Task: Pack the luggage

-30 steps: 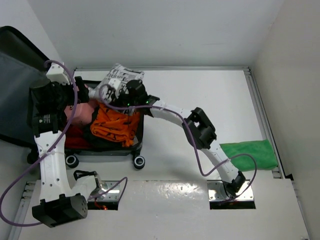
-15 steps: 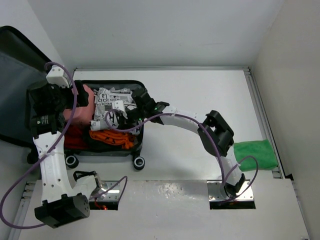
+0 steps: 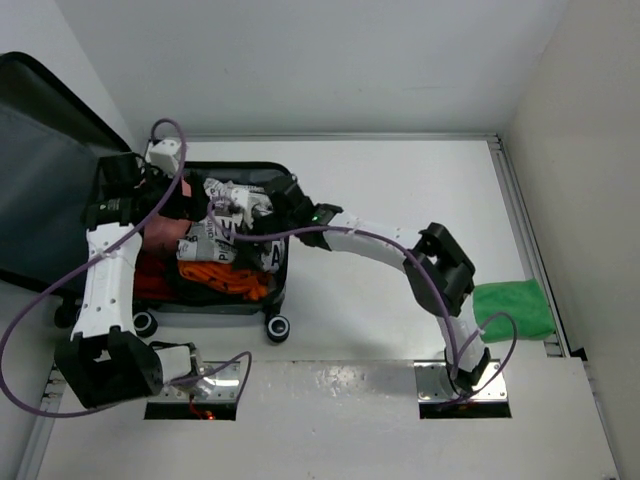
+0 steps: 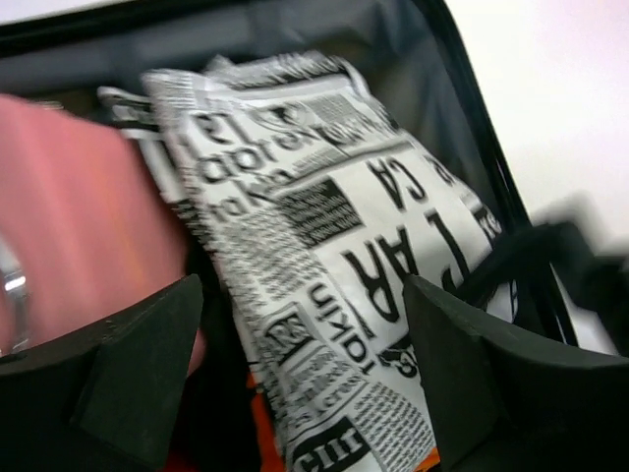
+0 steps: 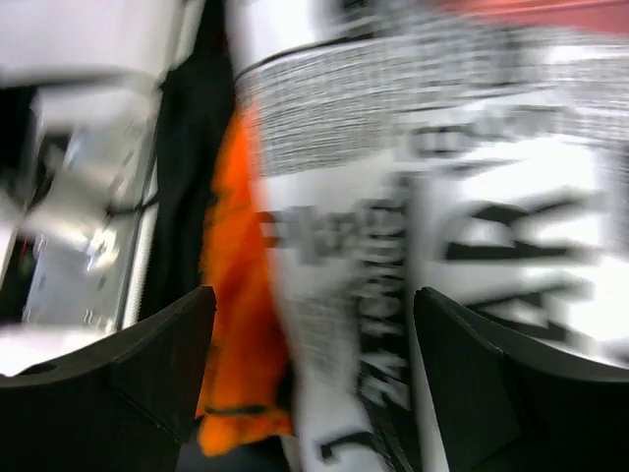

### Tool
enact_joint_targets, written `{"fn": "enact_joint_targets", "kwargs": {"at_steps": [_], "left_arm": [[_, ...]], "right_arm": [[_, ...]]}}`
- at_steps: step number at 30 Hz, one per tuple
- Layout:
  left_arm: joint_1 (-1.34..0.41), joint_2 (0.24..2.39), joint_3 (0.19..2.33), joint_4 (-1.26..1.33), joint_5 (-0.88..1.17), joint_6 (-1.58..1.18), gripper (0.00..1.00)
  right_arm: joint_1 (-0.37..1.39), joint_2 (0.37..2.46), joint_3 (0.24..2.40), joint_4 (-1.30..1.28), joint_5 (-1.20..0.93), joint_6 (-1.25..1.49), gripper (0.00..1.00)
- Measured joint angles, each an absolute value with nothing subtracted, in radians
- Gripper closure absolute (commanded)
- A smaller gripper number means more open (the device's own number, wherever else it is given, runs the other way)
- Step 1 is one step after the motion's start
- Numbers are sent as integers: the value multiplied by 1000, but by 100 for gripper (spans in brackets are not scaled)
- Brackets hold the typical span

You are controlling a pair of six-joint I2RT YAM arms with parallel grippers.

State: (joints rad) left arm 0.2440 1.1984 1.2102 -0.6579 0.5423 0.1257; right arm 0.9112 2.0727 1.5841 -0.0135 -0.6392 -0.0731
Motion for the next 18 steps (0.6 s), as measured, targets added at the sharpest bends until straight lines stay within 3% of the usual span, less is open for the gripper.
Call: {"fn": "enact_joint_targets", "kwargs": {"at_steps": [3,8,12,13,18], "left_arm": [[181,1208,1179,-659,531,174,14],[150,1163,1122,-628,509,202,4],[143,1093,1139,-588,488,194,2],[138,1084,1153,-581,481,191,2],[114,1068,1206,-534,440,160,2]], "right_arm": [[840,2009,1571,37,-584,54,19],[621,1780,1557,-54,-514,81,20],[422,1548,1489,-321,-397,-33,21],[385,1501,1459,-396,-355,-50,26],[224,1342,1205,-771,-108,-30,22]]}}
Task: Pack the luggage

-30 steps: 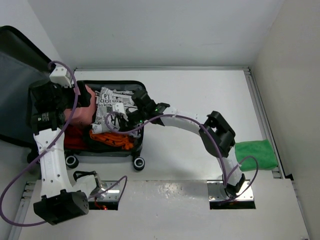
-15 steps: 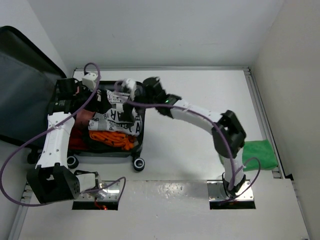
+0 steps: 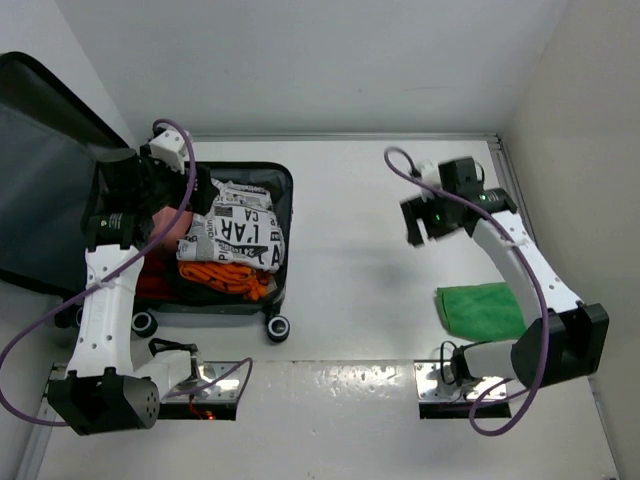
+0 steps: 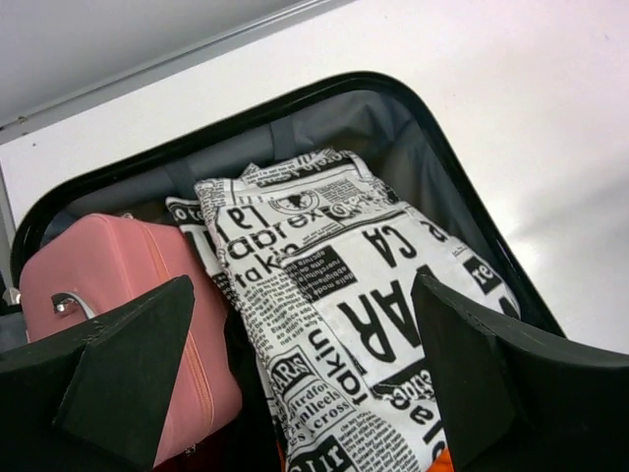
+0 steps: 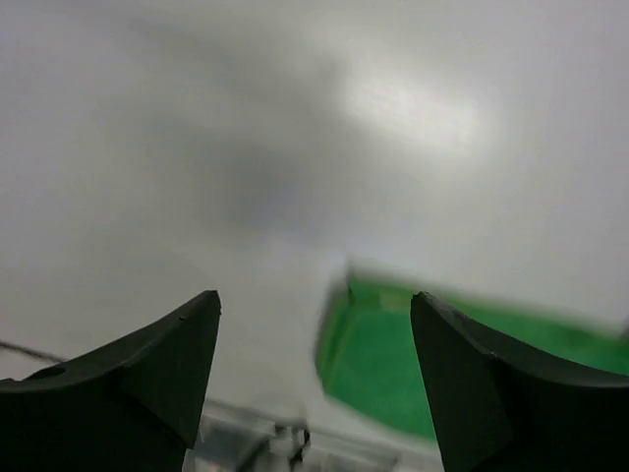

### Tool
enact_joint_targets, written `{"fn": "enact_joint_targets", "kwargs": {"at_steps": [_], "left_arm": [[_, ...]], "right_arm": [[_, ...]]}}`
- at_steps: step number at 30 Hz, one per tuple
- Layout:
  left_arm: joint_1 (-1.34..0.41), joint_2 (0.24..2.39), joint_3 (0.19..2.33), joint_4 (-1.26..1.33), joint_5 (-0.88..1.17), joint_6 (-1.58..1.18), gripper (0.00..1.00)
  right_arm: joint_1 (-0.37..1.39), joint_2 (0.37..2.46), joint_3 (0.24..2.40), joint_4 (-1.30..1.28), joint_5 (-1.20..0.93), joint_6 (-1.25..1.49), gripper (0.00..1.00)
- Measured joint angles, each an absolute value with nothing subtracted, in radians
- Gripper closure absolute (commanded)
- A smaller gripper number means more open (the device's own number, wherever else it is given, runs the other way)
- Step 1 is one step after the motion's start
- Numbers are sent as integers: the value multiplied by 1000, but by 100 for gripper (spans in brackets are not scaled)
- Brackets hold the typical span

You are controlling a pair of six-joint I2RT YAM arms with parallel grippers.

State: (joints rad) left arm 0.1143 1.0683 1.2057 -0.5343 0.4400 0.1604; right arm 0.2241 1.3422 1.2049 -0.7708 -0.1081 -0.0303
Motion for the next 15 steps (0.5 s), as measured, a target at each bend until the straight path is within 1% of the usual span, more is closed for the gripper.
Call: {"fn": "enact_joint_targets", "kwargs": {"at_steps": [2,3,5,6,8,10,13,15], "left_arm": [[110,1069,1207,-530,426,150,2],[110,1070,1207,-531,419,145,2],[110,1074,1208,-530,411,136,2],[110,1078,1209,-531,409,132,2],[110,1092,1219,-532,403,123,2],[110,1110,1230,-531,397,114,2],[110,1129,1235,-530,387,105,2],[110,1137,1235,-530,379,100,2]], "right_arm": [[169,1309,1072,-895,-8,0,20],[135,1291,1005,-973,41,14,16],[81,1238,903,-1065,112,33,13],[56,1201,862,-1102,138,35,13],[-1,1133,798,-1141,177,35,11],[-59,1123,764,-1174,207,30,11],[-148,1168,718,-1158,229,1,11],[-207,1209,705,-1145,240,-27,9]]}}
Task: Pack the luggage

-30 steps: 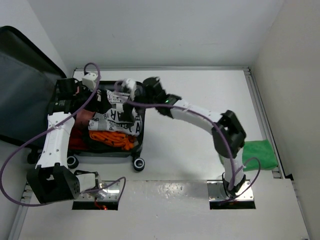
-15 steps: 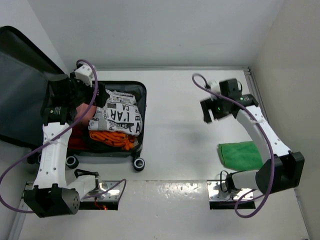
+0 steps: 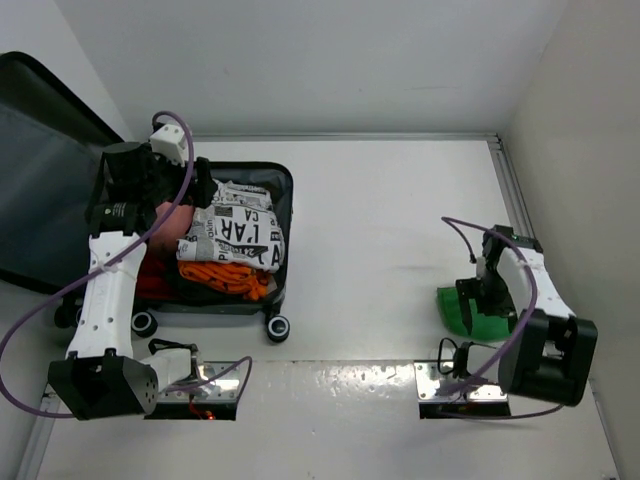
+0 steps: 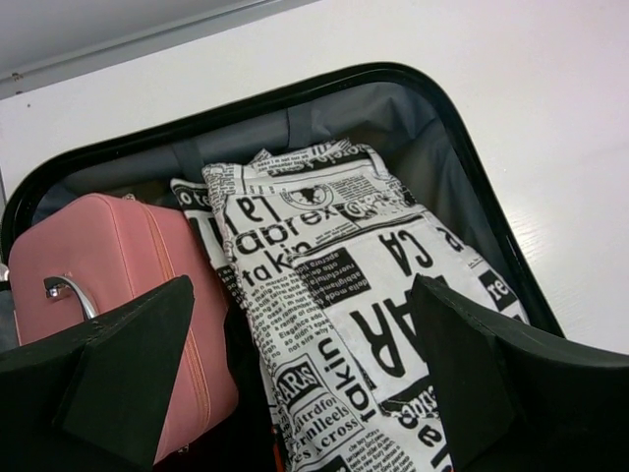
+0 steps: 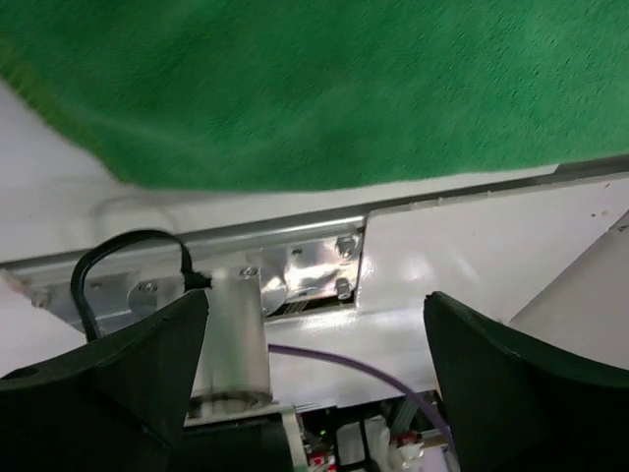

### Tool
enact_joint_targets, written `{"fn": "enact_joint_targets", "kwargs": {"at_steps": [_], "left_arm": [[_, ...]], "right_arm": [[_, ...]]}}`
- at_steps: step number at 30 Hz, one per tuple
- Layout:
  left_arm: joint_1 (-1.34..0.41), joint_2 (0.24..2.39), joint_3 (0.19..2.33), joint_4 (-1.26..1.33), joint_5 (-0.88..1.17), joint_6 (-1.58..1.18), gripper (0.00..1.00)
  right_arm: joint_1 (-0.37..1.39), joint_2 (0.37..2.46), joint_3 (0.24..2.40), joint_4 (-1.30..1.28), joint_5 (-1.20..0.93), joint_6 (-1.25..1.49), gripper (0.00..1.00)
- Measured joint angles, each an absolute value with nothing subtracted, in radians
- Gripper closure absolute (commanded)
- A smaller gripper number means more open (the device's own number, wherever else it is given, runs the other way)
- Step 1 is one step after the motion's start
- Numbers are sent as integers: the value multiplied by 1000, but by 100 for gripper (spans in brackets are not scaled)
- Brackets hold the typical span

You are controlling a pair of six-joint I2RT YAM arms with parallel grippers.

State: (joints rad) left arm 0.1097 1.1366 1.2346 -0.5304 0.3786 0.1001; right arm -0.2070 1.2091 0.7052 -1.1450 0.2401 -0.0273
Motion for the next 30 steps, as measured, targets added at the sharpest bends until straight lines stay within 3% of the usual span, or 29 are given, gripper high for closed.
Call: {"fn": "enact_joint_targets", "kwargs": {"at_steps": [4,9,14,17,18,21,23,26,30], "left_arm": [[109,1147,1235,-529,372,96,2],[110,1169,1235,-517,369,83,2],[111,1185,1235,-514,360,73,2],[111,1188,1235,-509,349,67,2],[111,1190,1238,-509,347,65,2],[111,1196,1248,-505,342,58,2],[111,1197,1250,-504,339,51,2],[115,1203,1264,-502,332,46,2],[118,1204,1273,-499,324,44,2]], "right_arm": [[-312,1328,735,-1085,225,-90,1],[-344,1478,785,-982,166,-141,1],[-310,1562,712,-856,141,-170,8],[-286,1565,668,-820,133,-193,24],[-285,1565,667,-819,126,-199,49],[-276,1572,669,-821,103,-209,93],[-257,1583,687,-836,96,-210,99],[-217,1599,762,-834,25,-199,100],[-118,1596,1012,-794,-109,-142,100]]}}
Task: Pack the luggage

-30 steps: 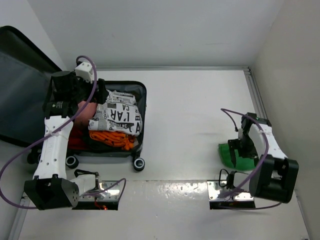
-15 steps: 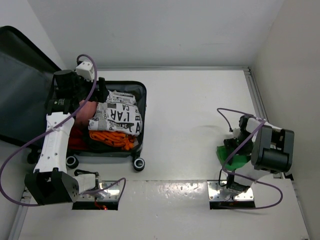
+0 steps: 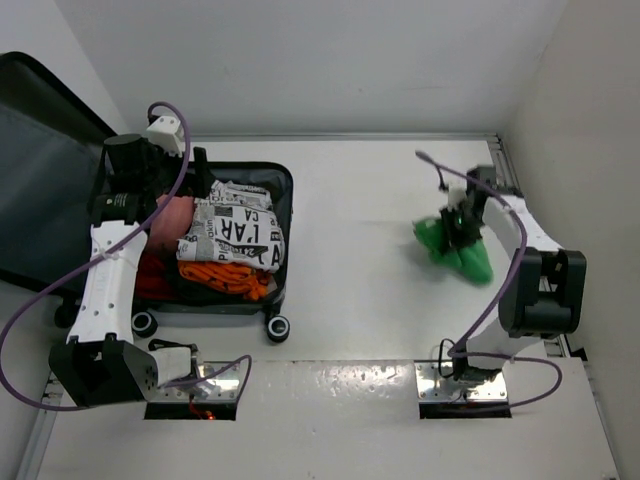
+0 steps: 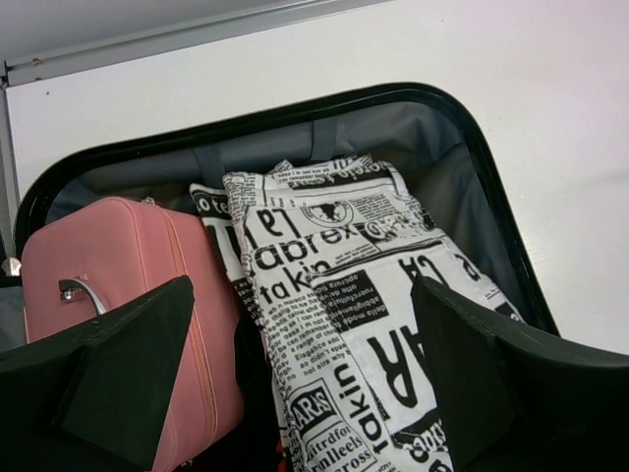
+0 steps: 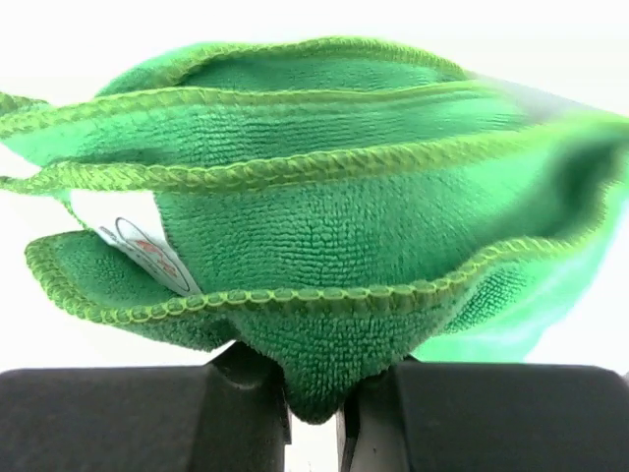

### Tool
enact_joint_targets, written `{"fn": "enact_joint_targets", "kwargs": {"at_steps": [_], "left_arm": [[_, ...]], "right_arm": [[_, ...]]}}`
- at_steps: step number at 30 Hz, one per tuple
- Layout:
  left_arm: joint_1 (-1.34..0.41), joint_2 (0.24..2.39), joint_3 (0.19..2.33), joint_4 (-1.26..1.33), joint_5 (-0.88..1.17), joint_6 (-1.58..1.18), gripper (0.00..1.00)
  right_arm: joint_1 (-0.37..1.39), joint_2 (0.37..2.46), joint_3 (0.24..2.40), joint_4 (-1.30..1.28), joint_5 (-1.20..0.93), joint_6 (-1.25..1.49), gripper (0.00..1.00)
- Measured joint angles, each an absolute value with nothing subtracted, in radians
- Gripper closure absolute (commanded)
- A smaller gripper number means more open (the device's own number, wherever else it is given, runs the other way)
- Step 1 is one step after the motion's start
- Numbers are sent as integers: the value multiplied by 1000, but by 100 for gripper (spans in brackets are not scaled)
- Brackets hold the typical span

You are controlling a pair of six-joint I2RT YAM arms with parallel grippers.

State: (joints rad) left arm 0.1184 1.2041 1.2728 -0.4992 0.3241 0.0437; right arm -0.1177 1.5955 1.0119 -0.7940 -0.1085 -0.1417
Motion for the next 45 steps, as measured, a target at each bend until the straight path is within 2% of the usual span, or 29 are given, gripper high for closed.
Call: {"fn": "enact_joint_targets", "kwargs": {"at_steps": [7,13,18,23,30,31,34,35,37,42,45], "left_arm": [[127,1187,1275,-499,294,43,2],[154,1134,1275,-497,202,10,2],[241,1098,1281,-486,144,-76,2],[336,1069,1328,-490,121,-147,2],[342,1038,1472,-500,117,-165,1],[342,1032,1485,-501,111,-162,1],[342,1022,1510,-508,83,-152,1],[342,1020,1517,-511,66,-146,1],[342,1021,1535,-523,12,-138,1],[342,1030,1592,-514,-175,-108,1],[342,1058,1672,-479,-299,-62,1]], "right_arm": [[128,1657,1534,-587,-291,62,100],[389,1908,1946,-373,-420,212,100],[549,2169,2237,-235,-507,322,100],[671,2262,2151,-130,-554,408,100],[744,2329,2062,-124,-542,419,100],[742,2344,2064,-130,-521,416,98],[734,2410,2104,-161,-464,393,74],[734,2431,2117,-168,-448,383,60],[731,2456,2131,-181,-419,356,47],[741,2419,2079,-185,-395,296,28],[753,2346,2010,-197,-402,259,22]]}}
